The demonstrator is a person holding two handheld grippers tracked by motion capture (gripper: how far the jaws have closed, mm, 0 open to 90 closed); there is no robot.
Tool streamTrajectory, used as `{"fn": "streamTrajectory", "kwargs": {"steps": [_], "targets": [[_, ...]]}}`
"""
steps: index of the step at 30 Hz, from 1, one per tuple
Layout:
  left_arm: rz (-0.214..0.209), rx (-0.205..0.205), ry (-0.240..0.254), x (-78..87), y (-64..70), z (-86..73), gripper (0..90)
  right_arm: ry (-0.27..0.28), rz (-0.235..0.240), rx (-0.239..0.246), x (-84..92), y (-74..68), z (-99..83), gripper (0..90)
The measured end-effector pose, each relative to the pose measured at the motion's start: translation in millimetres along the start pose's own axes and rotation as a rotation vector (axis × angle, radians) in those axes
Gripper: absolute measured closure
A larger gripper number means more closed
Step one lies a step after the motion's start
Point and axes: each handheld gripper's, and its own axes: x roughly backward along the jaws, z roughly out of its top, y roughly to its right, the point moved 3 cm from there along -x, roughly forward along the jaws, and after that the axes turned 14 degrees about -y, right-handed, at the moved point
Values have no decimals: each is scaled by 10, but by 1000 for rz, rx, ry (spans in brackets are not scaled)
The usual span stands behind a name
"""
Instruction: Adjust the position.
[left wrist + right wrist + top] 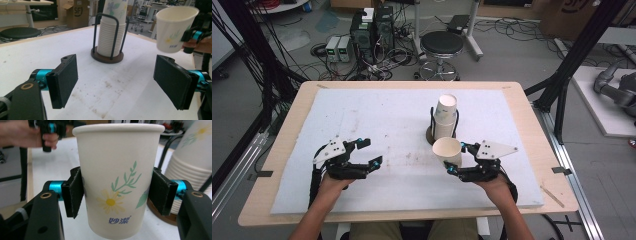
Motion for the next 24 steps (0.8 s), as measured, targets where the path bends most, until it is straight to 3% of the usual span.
{"fn": "streamTrajectory", "kwargs": {"steps": [7,24], "targets": [[12,14,-1,4,-7,-103,192,45,-32,-27,86,46,-31,351],[42,31,37,66,-101,-85,192,123,-117,-94,307,157,-137,350]]}}
